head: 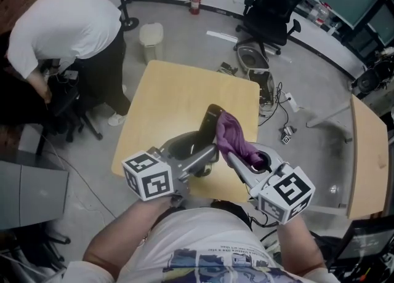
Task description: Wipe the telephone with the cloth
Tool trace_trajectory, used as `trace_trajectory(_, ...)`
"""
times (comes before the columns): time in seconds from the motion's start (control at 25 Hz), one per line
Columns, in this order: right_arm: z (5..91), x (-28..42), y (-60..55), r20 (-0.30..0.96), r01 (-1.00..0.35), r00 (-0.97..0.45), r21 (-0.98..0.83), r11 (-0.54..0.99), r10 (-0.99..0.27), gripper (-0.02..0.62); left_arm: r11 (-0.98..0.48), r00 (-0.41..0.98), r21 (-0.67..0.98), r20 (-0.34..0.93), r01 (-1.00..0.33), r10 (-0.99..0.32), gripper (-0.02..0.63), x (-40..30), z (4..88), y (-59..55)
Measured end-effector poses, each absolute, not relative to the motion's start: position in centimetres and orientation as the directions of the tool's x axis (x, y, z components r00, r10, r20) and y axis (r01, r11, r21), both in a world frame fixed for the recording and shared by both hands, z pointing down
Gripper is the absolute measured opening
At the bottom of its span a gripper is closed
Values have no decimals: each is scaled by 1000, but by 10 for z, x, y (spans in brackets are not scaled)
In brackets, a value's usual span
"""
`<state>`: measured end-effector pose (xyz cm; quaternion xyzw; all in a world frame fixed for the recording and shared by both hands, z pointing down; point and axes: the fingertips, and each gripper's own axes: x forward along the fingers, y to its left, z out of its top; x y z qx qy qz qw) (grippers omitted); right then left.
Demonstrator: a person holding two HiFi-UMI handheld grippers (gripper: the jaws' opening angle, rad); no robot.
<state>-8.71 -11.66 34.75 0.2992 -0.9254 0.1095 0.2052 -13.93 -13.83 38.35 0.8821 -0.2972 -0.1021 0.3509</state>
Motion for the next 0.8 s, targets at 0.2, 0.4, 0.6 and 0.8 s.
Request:
trace_trajectory(0.2, 364, -88, -98, 441, -556, -778, -151, 817, -448, 86, -572, 786, 672, 24, -471, -618, 258, -138, 374, -145)
trace_trajectory(0.4, 373, -83, -93, 455, -497, -809, -189, 847, -373, 86, -547, 768, 697, 8, -463, -640, 258, -133, 359, -161)
trace_trajectory(0.6, 375, -68, -94, 449, -497, -812, -195, 846, -373, 86, -544, 764, 724, -37, -424, -644, 258, -132, 349, -161)
trace_trajectory(0.8, 354, -28, -136, 394, -566, -794, -202, 799, -462, 86, -555, 771, 738, -74, -384, -633, 258, -120, 341, -161)
